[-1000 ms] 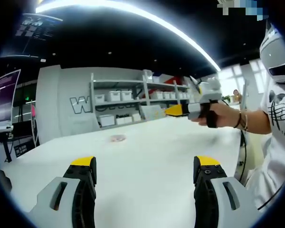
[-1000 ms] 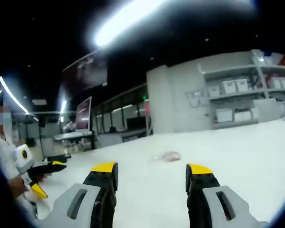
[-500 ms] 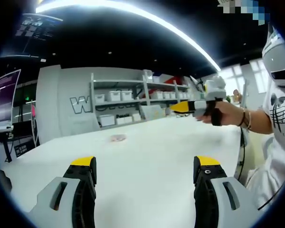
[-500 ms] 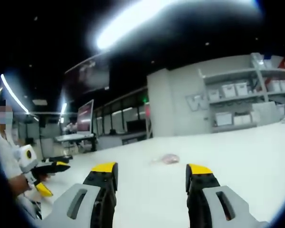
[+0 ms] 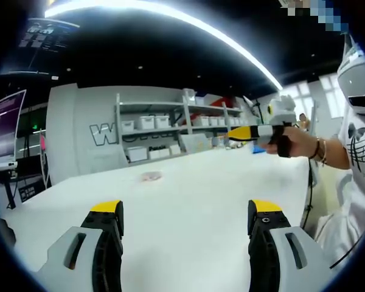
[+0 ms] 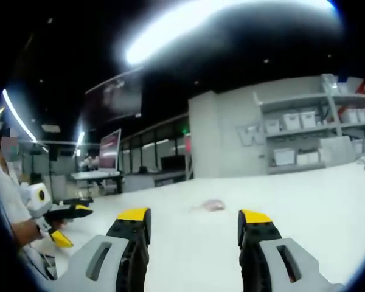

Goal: Open the resealable bag by pulling the two sides of the seal apart until the entire bag opening is separated and visibly accessible.

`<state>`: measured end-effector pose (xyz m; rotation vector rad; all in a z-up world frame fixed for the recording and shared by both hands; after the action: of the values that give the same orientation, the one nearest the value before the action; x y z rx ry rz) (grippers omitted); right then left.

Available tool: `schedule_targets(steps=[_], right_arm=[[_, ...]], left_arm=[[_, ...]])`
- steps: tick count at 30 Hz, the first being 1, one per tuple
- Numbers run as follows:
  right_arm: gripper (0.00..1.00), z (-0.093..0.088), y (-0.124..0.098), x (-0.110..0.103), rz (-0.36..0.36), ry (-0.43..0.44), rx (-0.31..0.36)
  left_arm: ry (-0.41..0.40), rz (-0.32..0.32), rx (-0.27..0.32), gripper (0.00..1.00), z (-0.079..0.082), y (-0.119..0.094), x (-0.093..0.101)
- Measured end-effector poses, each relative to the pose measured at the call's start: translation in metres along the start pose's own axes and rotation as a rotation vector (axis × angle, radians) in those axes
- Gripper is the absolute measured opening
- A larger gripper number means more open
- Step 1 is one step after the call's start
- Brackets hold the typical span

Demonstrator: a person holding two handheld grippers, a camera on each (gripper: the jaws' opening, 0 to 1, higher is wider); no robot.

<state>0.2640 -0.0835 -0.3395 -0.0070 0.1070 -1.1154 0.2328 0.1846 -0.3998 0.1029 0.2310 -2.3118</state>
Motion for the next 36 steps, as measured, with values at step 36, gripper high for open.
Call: schedule_targets(steps=[36], right_arm=[[0.57, -0.018, -0.051, 0.002, -0.011, -0.018, 0.028]], left_arm=[[-0.007, -0.001, 0.002, 0.83, -0.002, -0.001, 0.003]])
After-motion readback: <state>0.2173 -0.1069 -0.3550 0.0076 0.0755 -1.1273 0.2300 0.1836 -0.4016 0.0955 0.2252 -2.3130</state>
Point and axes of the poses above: the point that each gripper's makers call its tool centre point, and the gripper's own axes: y roughly forward along the fingers, x roughly to its right, z roughly out of its top, the point moved 4 cm from there along -y, roughly backward along the fingers, and after that the axes turned 9 degrees about -x, right-handed, at the moved point
